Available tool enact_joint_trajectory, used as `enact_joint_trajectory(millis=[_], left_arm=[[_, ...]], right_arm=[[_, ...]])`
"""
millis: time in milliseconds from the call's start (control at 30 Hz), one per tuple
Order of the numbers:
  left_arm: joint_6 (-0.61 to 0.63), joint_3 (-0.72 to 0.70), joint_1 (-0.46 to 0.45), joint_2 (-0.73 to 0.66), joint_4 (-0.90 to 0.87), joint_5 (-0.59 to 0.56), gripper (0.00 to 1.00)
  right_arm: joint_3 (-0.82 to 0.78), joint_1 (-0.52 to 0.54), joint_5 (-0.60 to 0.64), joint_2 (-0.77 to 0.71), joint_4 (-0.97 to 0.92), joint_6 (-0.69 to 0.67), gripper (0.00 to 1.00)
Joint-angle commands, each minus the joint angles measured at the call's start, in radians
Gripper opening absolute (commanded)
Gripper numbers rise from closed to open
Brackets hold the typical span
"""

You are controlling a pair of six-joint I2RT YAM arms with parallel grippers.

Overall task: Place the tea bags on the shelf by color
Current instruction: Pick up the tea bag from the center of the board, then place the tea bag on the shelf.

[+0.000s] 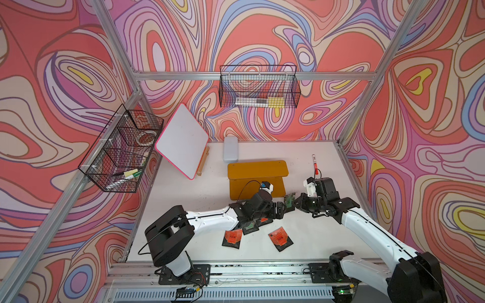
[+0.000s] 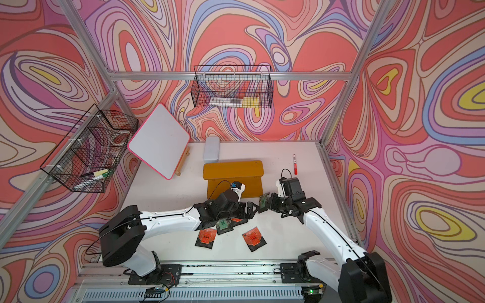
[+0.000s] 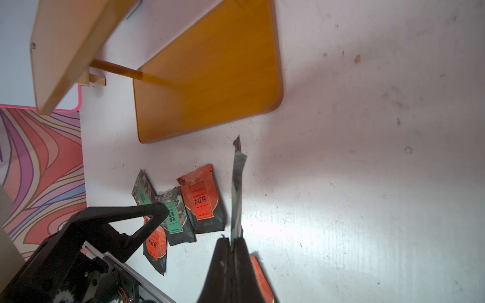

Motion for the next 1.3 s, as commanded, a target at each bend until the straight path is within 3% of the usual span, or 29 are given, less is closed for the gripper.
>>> enact_joint_trajectory(millis=[0, 333, 633, 900, 1267], left_arm=[[0.040, -0.033, 0.008, -0.076, -0.090, -0.073, 0.94], [0.100, -0.085, 0.009, -0.293, -0.220, -0.220, 0.99], [0.139, -0.127, 0.025, -0.490, -0.380, -0.380, 0.99], [0.183, -0.144, 0.146, -0.636, -0.490, -0.346, 0.99], [0.236, -0.155, 0.353, -0.724, -0.537, -0.223, 0.99]], right_arm=[[0.044, 0.004, -0.040, -0.047, -0.025, -0.057, 0.00], [0.163, 0.006, -0.204, -0.093, 0.014, -0.055, 0.00], [0.297, 0.050, -0.211, -0.008, 0.047, -0.034, 0.00], [0.427, 0.179, -0.128, 0.150, 0.103, -0.013, 0.00], [0.596, 0.291, -0.055, 0.393, 0.143, 0.040, 0.00]])
